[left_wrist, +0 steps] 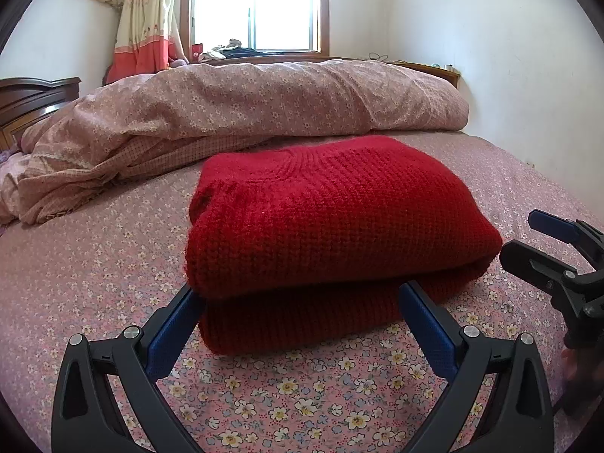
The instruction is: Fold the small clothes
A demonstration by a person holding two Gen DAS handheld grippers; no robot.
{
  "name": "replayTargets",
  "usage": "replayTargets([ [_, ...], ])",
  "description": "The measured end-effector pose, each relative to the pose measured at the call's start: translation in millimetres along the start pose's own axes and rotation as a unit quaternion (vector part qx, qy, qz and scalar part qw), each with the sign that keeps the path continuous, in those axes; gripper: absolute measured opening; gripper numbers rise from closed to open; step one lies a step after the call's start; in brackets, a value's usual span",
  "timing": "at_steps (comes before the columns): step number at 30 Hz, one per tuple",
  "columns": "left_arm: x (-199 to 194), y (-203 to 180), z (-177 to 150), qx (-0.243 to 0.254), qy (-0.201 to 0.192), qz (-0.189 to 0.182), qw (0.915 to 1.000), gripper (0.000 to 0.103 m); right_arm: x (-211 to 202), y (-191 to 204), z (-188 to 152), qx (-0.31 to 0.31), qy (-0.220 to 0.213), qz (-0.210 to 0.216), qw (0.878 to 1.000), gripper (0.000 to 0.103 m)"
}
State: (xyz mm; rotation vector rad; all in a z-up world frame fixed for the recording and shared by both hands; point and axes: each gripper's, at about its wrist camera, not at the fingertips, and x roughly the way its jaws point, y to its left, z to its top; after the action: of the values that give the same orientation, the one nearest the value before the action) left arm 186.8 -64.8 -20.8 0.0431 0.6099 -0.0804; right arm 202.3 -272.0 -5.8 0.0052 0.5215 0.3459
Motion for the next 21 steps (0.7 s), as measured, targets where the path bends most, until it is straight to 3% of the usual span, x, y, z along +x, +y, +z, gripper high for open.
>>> replayTargets([
  [21, -0.4, -1.9, 0.5, -0.001, 0.0, -0.001, 1.0, 0.099, 2.1, 0.1, -1.8, -0.001, 0.006, -0.004, 1.0, 0.103],
])
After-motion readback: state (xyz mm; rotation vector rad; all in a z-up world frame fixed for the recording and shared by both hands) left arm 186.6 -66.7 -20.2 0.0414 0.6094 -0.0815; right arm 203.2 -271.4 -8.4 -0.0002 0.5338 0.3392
